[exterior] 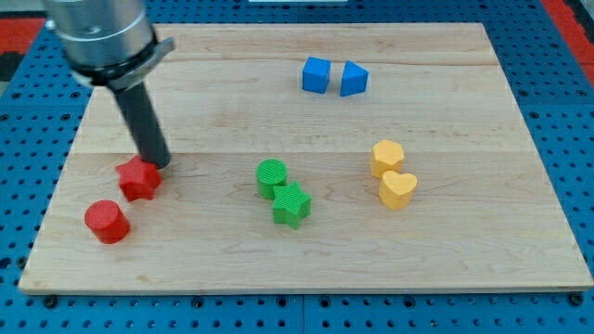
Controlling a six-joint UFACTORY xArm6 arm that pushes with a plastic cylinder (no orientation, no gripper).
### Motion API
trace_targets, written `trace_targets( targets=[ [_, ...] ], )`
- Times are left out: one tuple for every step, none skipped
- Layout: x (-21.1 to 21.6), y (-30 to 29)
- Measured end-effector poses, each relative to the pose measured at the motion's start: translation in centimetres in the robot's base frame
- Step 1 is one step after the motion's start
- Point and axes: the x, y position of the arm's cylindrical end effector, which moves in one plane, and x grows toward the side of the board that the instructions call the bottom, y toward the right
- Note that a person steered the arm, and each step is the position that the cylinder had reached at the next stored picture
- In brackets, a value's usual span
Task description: Point your arm at the green star
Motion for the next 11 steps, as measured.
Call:
trace_targets(
  targets=[
    [1.8, 0.3],
    [3.5, 2.5],
    [4.3, 5.5],
    [5.6, 8.2],
    [6.2, 8.1],
    [6.3, 8.1],
    [6.3, 8.9],
    [6.3, 10.6],
    [6.3, 11.8],
    [6.3, 13.2],
    [7.0, 16.0]
  ],
)
